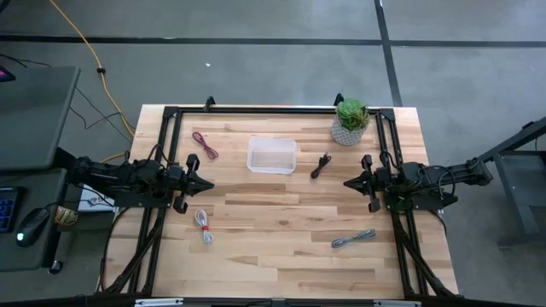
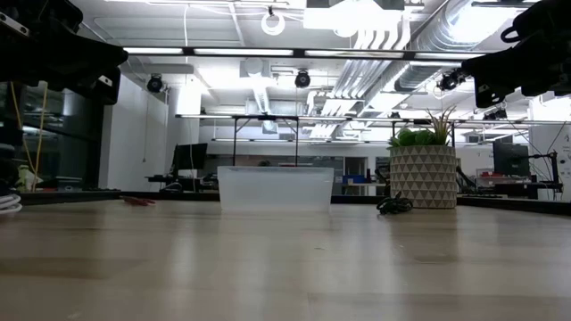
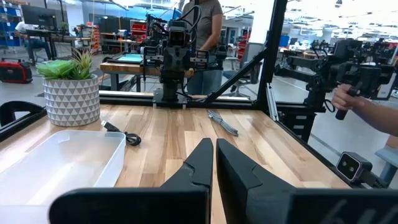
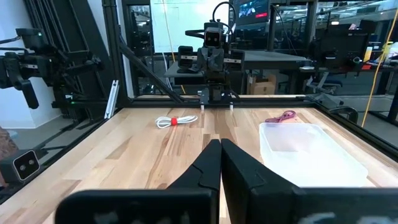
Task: Pick and place USB-C Cables
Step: Put the black charger cable into the transparent bin
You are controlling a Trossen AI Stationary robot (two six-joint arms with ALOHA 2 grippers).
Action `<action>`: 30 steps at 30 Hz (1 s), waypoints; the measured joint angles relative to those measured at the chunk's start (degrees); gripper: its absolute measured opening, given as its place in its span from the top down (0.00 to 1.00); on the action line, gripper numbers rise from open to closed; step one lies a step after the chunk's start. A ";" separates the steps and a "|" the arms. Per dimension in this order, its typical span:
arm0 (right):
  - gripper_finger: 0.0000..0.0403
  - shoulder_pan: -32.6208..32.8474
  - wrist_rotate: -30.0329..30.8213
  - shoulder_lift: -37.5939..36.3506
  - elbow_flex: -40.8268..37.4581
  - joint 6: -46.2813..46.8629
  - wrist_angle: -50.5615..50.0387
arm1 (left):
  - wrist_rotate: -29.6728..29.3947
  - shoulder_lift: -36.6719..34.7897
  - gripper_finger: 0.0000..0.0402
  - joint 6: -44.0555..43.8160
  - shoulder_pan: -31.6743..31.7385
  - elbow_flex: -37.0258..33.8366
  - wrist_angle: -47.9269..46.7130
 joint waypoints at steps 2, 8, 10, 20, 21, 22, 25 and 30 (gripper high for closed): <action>1.00 0.00 0.73 0.00 0.03 0.03 0.01 | 0.00 0.01 0.99 0.00 0.01 0.01 0.00; 0.92 0.00 2.80 0.01 0.07 1.56 0.20 | 0.00 0.01 0.99 -0.01 0.01 0.00 0.00; 0.85 0.00 3.35 0.02 0.07 2.90 0.24 | 0.00 0.01 0.99 0.00 0.02 0.00 0.00; 0.47 0.00 5.89 0.01 0.09 6.03 0.52 | 0.00 0.01 0.99 0.00 0.00 0.01 0.00; 0.45 0.00 5.87 0.01 0.09 6.03 0.51 | 0.00 0.00 0.99 0.00 0.00 0.02 0.00; 0.44 0.00 5.85 0.01 0.09 6.03 0.55 | 0.00 0.00 0.99 0.00 0.01 0.01 0.00; 0.43 0.00 7.14 0.02 0.09 6.04 2.53 | 0.00 0.01 0.99 0.00 0.02 0.01 0.00; 0.42 0.00 11.11 0.74 0.09 5.06 15.54 | 0.00 0.01 0.99 0.00 0.01 0.00 0.00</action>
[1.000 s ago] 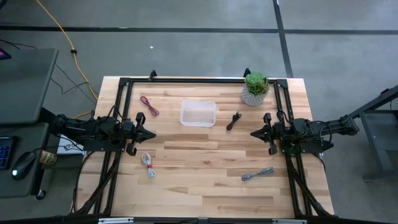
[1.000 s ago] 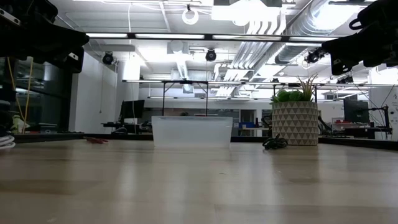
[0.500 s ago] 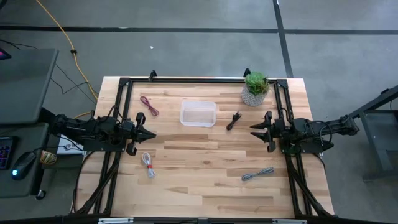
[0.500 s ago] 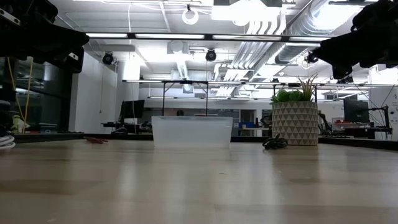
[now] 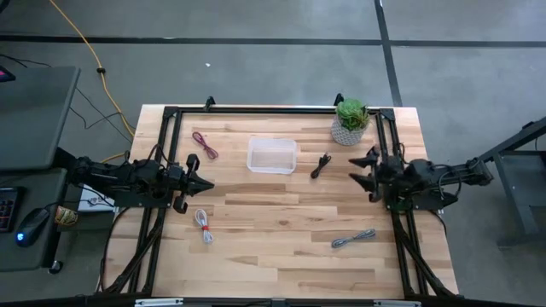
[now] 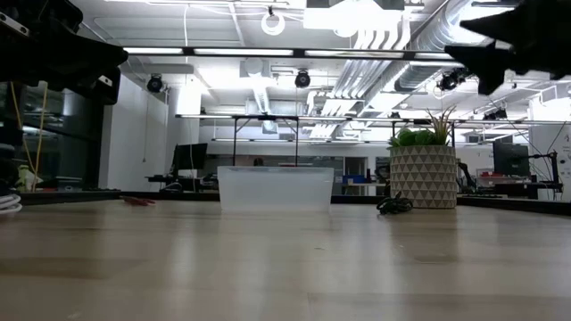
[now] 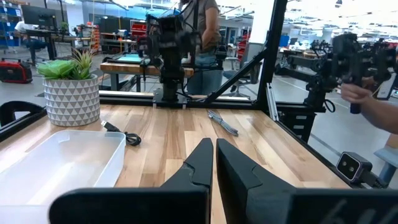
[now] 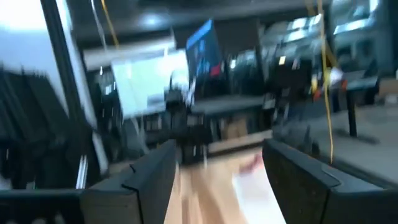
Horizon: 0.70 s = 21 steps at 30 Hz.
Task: Pick and place USB-C Cables
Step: Put the black charger cable into the transparent bin
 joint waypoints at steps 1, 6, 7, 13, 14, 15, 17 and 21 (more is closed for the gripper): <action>0.42 0.00 0.69 0.69 0.11 -0.63 1.85 | 0.00 0.00 0.99 0.00 0.01 0.01 0.00; 0.42 0.00 4.41 9.00 5.19 -0.99 1.61 | 0.00 0.01 0.99 0.00 -0.01 0.00 0.00; 0.42 0.00 5.27 11.64 6.76 -0.97 1.50 | 0.00 -0.01 0.99 0.00 -0.01 0.01 0.00; 0.42 -0.12 16.54 31.29 23.52 3.12 -15.23 | 0.00 0.00 0.99 -0.01 0.00 0.00 0.00; 0.42 -0.47 18.78 34.94 26.89 4.95 -20.76 | 0.00 -0.01 0.99 0.00 -0.01 0.00 0.00; 0.42 -0.98 20.61 38.78 30.26 7.56 -26.04 | 0.00 0.01 0.99 0.00 0.01 0.00 0.00; 0.42 -2.29 22.65 45.36 36.45 13.49 -35.60 | 0.00 0.00 0.99 0.00 0.00 0.01 0.00; 0.42 -5.32 22.43 57.19 46.21 19.61 -52.56 | 0.00 0.01 0.99 0.00 -0.01 0.01 0.00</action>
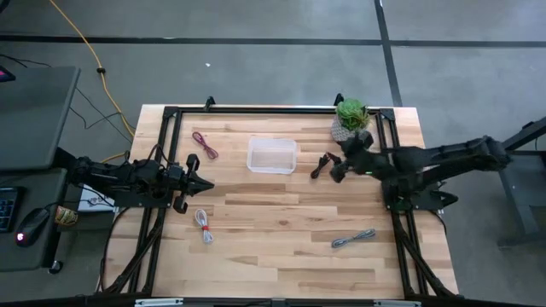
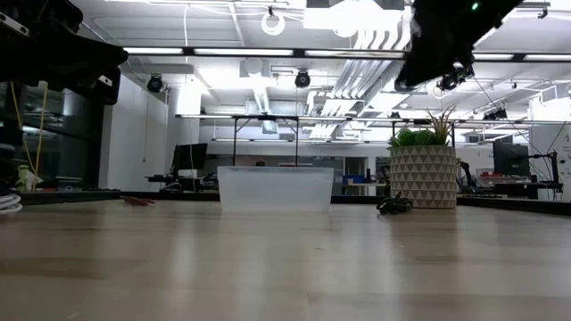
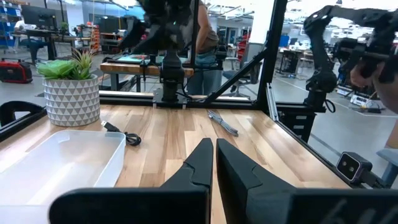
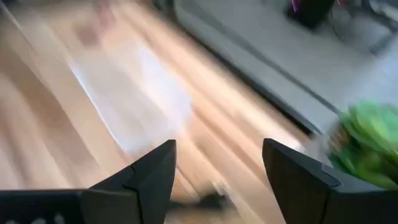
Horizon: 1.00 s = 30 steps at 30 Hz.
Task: Pick and place USB-C Cables
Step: Put the black charger cable into the transparent bin
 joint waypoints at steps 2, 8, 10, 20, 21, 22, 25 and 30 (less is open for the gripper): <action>0.42 -1.42 -2.85 5.17 3.45 -1.09 -6.67 | 0.00 -0.01 0.99 0.00 0.01 -0.01 0.00; 0.42 -4.61 -10.66 17.46 7.54 -19.36 -15.16 | 0.00 0.00 0.99 0.00 0.02 -0.01 0.00; 0.42 -5.26 -10.88 20.88 7.65 -25.28 -15.08 | 0.00 -0.02 0.99 0.00 0.02 -0.01 0.00; 0.42 -9.44 -12.93 33.25 7.65 -39.58 -11.96 | 0.00 -0.01 0.99 0.00 0.00 0.00 0.00; 0.42 -9.71 -13.27 33.98 7.65 -40.51 -10.87 | 0.00 0.00 0.99 0.00 0.02 0.00 0.00; 0.42 -9.97 -13.80 34.61 7.65 -41.75 -9.96 | 0.00 0.00 0.99 0.00 0.02 -0.01 0.00; 0.42 -10.60 -15.64 36.23 7.65 -45.33 -7.38 | 0.00 -0.02 0.99 0.00 0.02 -0.01 0.00; 0.42 -11.21 -17.13 38.94 7.65 -49.32 -5.81 | 0.00 0.00 0.99 0.00 0.01 -0.01 0.00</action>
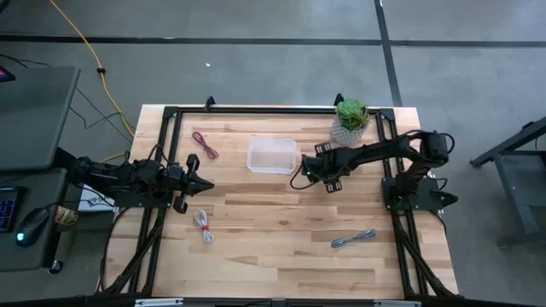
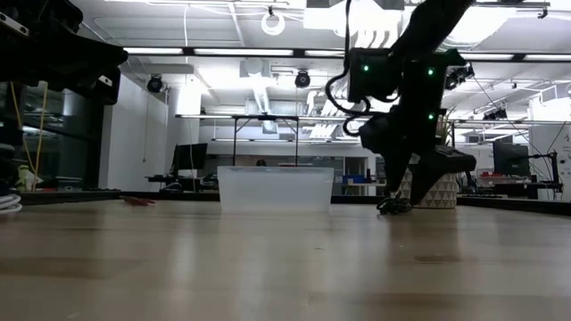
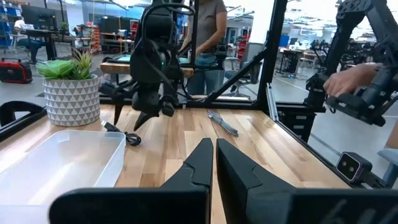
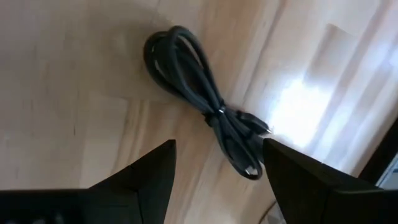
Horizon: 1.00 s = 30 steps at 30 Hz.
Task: Pick and place USB-C Cables
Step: Put the black charger cable into the transparent bin
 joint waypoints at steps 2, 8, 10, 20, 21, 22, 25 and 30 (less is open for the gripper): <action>0.42 -0.16 0.01 1.00 0.00 -0.93 0.58 | 0.00 -0.01 0.99 0.00 0.00 0.01 0.00; 0.42 -0.86 0.09 3.01 0.06 -3.88 3.38 | 0.00 0.00 0.99 0.00 -0.01 0.00 0.00; 0.42 -1.30 -0.01 3.39 0.24 -5.37 3.42 | 0.00 -0.02 0.99 0.00 0.01 0.02 0.00; 0.43 -2.67 -2.21 3.33 0.20 -14.10 4.39 | 0.00 -0.01 0.99 0.00 0.00 0.02 0.00; 0.44 -2.67 -2.42 3.34 0.20 -14.18 4.39 | 0.00 0.00 0.99 0.00 -0.01 0.01 0.00; 0.45 -2.67 -2.58 3.36 0.17 -14.20 4.35 | 0.02 -0.02 0.99 0.00 0.01 0.02 0.00; 0.50 -2.71 -3.00 3.43 0.13 -14.87 4.29 | 0.00 0.00 0.99 0.00 0.01 0.02 0.00; 0.59 -3.39 -4.05 3.45 0.09 -15.27 4.25 | 0.00 -0.01 0.99 0.00 0.00 0.01 0.00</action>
